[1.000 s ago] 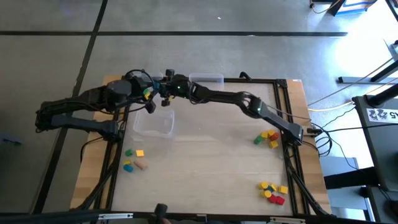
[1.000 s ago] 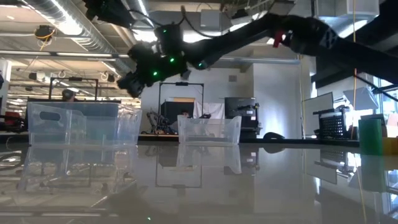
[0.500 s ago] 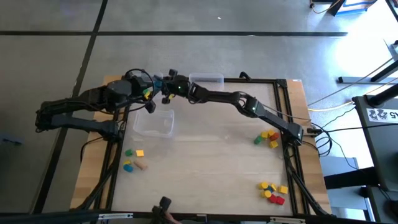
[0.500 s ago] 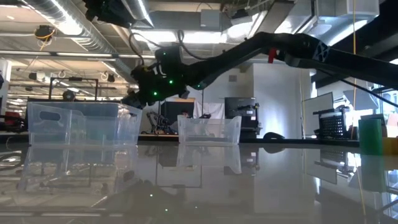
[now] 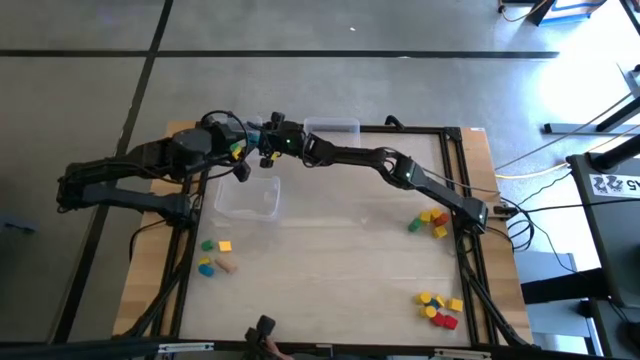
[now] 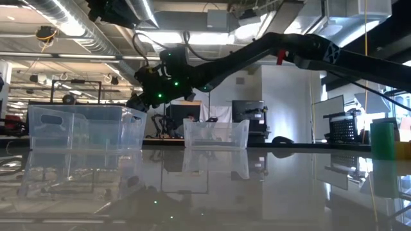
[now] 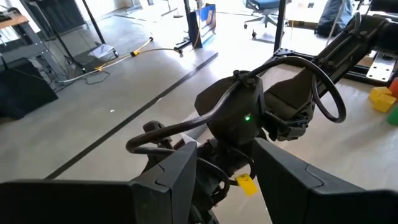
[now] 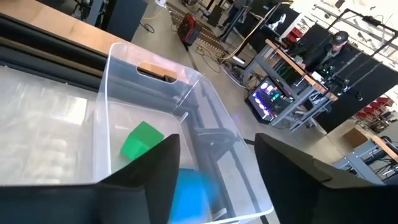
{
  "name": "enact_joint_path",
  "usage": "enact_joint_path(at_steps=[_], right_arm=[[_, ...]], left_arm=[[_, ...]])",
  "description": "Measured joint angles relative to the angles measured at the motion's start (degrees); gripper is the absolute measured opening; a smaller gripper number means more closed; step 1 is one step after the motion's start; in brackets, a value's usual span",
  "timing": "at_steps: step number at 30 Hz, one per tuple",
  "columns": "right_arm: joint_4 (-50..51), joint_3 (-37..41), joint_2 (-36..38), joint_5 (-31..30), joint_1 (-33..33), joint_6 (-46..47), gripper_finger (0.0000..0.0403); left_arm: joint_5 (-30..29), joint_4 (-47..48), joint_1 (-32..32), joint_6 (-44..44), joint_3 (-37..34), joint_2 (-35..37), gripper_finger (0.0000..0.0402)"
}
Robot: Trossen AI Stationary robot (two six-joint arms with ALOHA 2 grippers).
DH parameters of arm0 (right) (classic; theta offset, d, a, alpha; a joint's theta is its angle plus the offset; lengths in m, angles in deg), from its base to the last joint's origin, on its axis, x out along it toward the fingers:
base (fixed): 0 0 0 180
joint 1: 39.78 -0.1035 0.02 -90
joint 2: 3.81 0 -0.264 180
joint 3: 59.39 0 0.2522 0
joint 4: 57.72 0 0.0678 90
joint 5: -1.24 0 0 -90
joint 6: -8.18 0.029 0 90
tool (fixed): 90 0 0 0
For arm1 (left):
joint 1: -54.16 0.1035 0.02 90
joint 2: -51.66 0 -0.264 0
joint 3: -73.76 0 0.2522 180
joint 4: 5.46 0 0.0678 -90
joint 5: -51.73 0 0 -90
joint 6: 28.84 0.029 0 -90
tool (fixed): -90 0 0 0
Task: Sort blocks by size
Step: Put the yellow square game block into the top left transparent bin
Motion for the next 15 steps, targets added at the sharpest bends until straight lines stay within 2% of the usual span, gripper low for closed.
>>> enact_joint_path(at_steps=[5, 9, 11, 15], right_arm=[[0.56, 0.01, 0.31, 0.27, 0.00, -0.44, 0.0232], [4.01, 0.11, 2.80, 2.81, 0.00, -0.69, 0.0233], [6.48, 0.09, 5.17, 4.68, 0.00, -1.99, 0.0233], [17.79, 0.03, 10.99, 7.06, 0.00, -5.51, 0.0233]], left_arm=[[0.00, 0.00, 0.00, 0.00, 0.00, 0.00, 0.0155], [0.00, 0.08, 0.00, -0.20, 0.00, 0.00, 0.0155], [0.00, 0.12, 0.00, -0.26, 0.00, 0.00, 0.0155], [0.00, 0.46, 0.00, -0.41, 0.00, 0.00, 0.0155]])
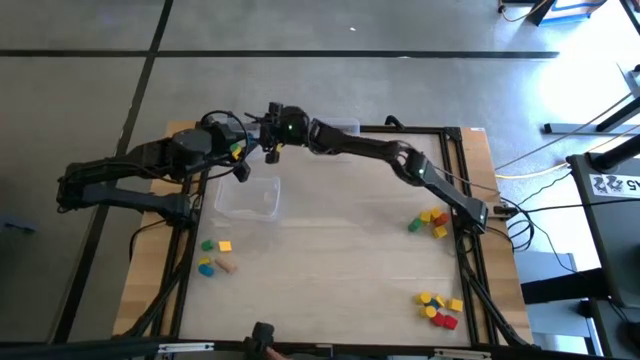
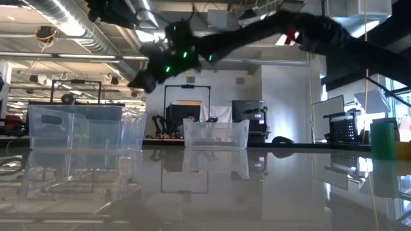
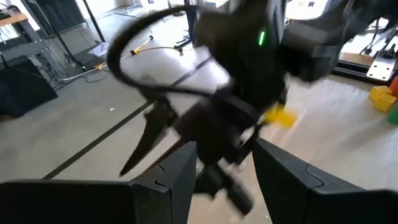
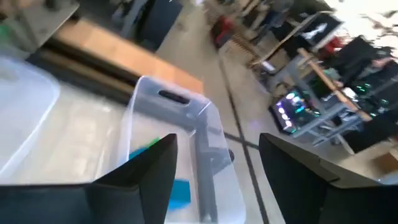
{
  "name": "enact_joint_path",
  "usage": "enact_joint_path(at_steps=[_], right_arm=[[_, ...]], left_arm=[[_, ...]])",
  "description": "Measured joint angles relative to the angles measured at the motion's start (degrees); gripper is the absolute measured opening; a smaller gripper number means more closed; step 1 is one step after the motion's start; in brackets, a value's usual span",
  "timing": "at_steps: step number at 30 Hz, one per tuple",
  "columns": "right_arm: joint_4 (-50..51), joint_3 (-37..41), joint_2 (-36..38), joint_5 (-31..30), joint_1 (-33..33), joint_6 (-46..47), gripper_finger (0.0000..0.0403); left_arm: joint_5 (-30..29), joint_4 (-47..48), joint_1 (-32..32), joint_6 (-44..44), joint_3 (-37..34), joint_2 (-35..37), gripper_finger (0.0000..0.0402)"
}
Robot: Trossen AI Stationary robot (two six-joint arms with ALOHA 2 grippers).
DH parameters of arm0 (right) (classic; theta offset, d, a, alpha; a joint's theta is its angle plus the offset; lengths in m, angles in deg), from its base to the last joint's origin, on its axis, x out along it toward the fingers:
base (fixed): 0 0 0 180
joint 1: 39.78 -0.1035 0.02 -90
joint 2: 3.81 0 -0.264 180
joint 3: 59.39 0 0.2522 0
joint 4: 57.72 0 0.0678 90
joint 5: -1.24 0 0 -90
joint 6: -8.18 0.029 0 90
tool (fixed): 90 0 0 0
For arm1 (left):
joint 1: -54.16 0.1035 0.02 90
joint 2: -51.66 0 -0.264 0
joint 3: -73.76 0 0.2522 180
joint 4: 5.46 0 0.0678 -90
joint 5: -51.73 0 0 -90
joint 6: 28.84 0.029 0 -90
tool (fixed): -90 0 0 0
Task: Sort blocks by size
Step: Put the yellow square game block into the top left transparent bin
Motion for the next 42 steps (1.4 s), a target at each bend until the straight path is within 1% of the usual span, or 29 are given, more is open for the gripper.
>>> enact_joint_path(at_steps=[8, 11, 17, 22, 25, 27, 29, 33, 35, 39, 42], right_arm=[[28.43, -0.05, 12.60, -0.49, 0.00, -13.51, 0.0234], [39.22, -0.03, 16.38, -0.85, 0.00, -15.37, 0.0234], [57.25, 0.02, 23.59, -1.97, -0.09, -15.13, 0.0234], [70.76, 0.06, 27.48, -2.05, -0.85, -11.48, 0.0234], [78.81, 0.04, 29.45, -2.09, -2.56, -9.65, 0.0234], [81.63, 0.36, 30.46, -2.43, -4.02, -8.36, 0.0234], [82.29, 2.10, 32.15, -3.84, -5.50, -7.02, 0.0234], [81.64, 9.05, 37.87, -7.13, -7.85, -4.03, 0.0234], [80.11, 14.52, 41.49, -8.54, -8.64, -2.21, 0.0234], [75.93, 28.24, 51.07, -9.65, -9.92, 2.70, 0.0234], [73.38, 38.79, 59.41, -9.71, -11.01, 8.05, 0.0234]], left_arm=[[0.02, -0.05, 0.00, 0.13, 0.00, 0.00, 0.0155], [0.03, -0.08, 0.00, 0.24, 0.00, 0.00, 0.0155], [0.32, -0.10, -0.10, 0.71, 0.00, 0.00, 0.0155], [3.65, -0.13, -0.11, 1.54, 0.00, -0.92, 0.0155], [5.41, -0.18, -0.72, -0.07, -0.04, -2.10, 0.0155], [6.43, -0.91, -1.52, -0.37, -0.07, -3.07, 0.0155], [6.61, -1.32, -2.71, -0.01, -0.07, -4.20, 0.0155], [6.60, -3.43, -4.61, 0.01, -0.09, -6.85, 0.0155], [6.60, -4.99, -5.45, 0.38, -0.09, -8.52, 0.0155], [6.96, -10.24, -7.31, 2.30, -1.51, -11.67, 0.0155], [9.52, -15.42, -8.51, 4.74, -3.47, -13.67, 0.0155]])
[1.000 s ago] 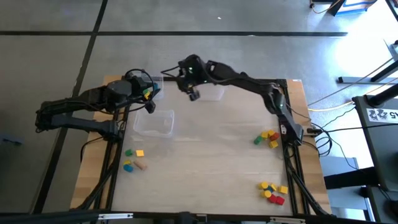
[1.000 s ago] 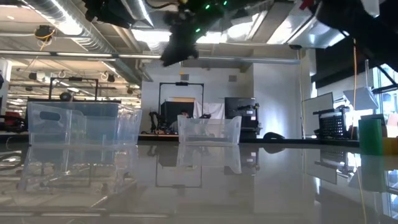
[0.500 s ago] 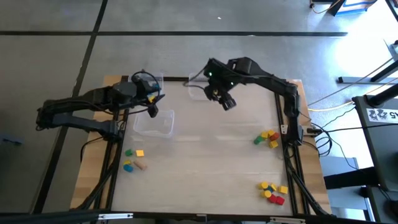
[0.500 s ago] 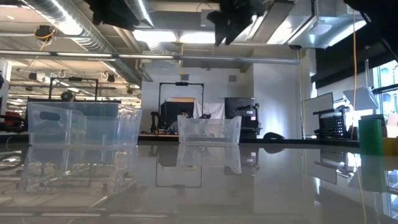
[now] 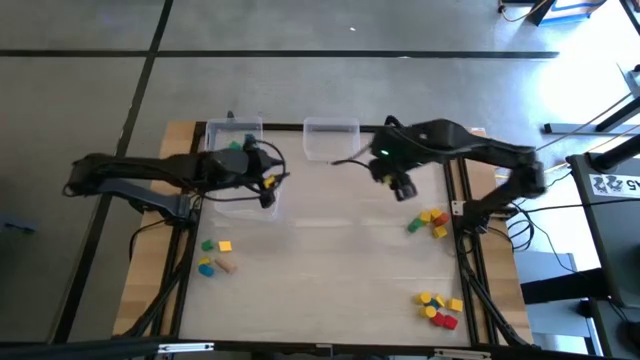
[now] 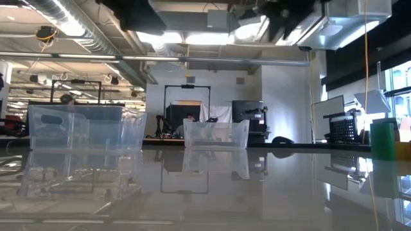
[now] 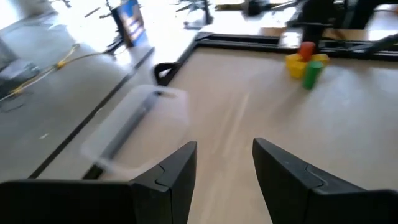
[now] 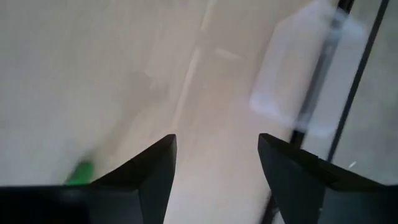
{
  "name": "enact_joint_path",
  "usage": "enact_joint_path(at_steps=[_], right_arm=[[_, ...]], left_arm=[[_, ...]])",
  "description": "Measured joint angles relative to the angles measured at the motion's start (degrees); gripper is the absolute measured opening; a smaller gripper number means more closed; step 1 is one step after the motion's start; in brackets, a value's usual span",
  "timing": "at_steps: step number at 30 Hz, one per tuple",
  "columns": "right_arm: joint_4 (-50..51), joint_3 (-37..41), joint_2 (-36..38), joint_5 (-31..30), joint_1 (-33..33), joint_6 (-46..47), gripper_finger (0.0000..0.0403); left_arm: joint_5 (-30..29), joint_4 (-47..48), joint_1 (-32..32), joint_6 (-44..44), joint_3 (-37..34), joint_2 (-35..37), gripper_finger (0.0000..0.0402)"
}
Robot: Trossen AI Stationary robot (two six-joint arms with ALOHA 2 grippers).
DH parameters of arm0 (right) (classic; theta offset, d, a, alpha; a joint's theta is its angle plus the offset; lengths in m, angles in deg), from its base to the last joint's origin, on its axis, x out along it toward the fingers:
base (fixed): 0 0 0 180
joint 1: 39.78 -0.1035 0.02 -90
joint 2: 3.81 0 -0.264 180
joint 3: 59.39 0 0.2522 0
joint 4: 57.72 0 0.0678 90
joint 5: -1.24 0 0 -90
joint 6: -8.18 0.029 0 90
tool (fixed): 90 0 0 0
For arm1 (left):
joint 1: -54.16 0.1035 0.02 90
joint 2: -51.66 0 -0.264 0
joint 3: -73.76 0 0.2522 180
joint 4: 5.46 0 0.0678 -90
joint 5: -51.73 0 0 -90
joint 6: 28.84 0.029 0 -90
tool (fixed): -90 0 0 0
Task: Sort blocks by size
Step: Put the yellow square game block into the top left transparent bin
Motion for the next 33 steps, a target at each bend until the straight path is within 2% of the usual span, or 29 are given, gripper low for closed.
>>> enact_joint_path(at_steps=[7, 13, 19, 28, 33], right_arm=[[-1.67, 18.23, 17.03, -1.93, -3.95, 13.08, 0.0234], [-1.73, 27.21, 25.08, -2.40, -6.08, 21.08, 0.0234], [-1.89, 32.95, 26.95, -2.15, -6.33, 24.64, 0.0234], [-3.18, 44.94, 26.45, 4.80, -6.30, 22.49, 0.0234], [-8.32, 50.47, 26.11, 3.21, -6.26, 22.33, 0.0234]], left_arm=[[2.41, -9.38, -1.14, -0.08, -3.86, -3.34, 0.0155], [2.39, -14.88, -1.09, -2.01, -6.10, -5.95, 0.0155], [2.40, -18.10, -0.55, -2.80, -6.28, -8.21, 0.0155], [2.37, -18.70, 0.99, -3.11, -6.28, -9.19, 0.0155], [2.32, -18.70, 1.23, -3.24, -6.28, -9.19, 0.0155]])
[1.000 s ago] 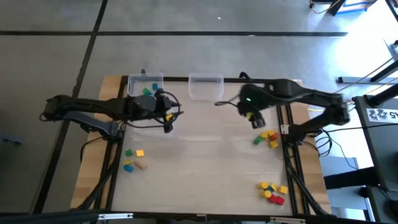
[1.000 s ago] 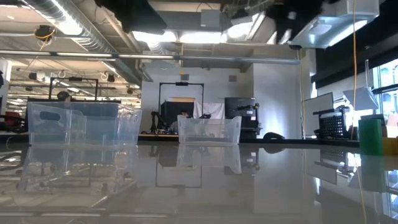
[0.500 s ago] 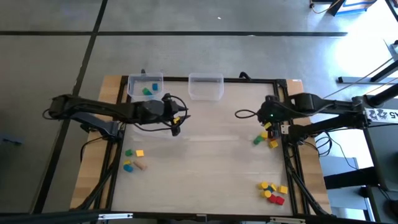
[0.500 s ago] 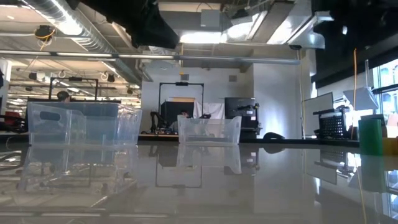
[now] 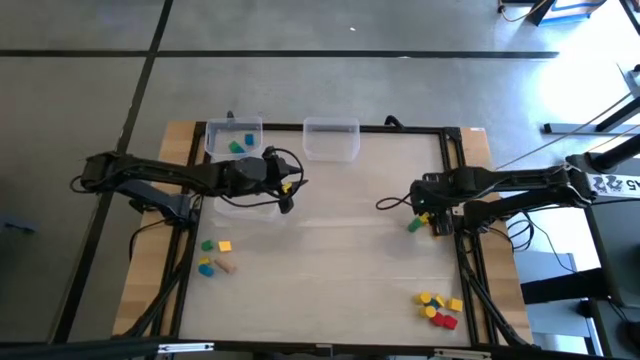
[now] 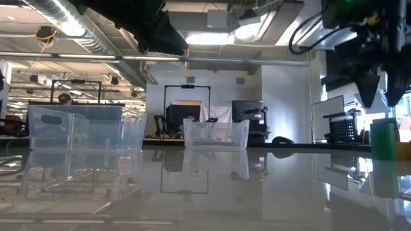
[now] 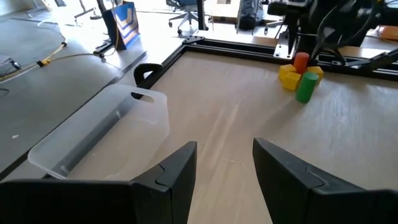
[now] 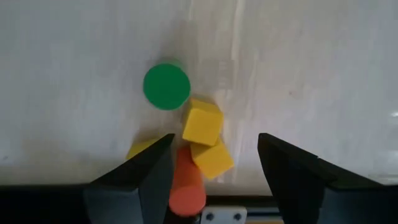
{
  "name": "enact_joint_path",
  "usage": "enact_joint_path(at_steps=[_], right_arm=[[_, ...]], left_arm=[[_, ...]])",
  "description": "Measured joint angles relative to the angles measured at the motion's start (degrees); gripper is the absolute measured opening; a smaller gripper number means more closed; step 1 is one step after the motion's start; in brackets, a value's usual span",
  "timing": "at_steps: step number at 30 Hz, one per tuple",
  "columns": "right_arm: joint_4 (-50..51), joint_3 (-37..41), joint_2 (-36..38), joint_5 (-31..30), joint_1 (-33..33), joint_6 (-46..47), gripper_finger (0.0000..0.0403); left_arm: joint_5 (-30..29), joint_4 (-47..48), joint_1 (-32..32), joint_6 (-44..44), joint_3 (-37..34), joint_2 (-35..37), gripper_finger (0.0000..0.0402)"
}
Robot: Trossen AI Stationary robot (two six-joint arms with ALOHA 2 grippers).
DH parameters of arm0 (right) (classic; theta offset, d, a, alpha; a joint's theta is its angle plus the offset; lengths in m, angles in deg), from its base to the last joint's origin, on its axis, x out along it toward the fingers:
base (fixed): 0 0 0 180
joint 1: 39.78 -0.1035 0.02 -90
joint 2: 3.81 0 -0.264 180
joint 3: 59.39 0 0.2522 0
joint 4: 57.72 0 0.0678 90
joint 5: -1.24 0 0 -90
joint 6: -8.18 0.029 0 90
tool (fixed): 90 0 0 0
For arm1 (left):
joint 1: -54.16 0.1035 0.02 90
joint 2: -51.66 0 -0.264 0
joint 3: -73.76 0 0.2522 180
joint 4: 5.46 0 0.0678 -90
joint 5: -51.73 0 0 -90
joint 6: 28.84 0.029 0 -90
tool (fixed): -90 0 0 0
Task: Sort blocks by size
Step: Put the yellow square game block into the top left transparent bin
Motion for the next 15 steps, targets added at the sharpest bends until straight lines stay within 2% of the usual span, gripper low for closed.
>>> enact_joint_path(at_steps=[15], right_arm=[[-5.26, 6.15, -10.82, 1.53, 0.00, 2.09, 0.0234]], left_arm=[[0.00, 0.06, 0.22, 0.25, 0.00, 0.00, 0.0155]])
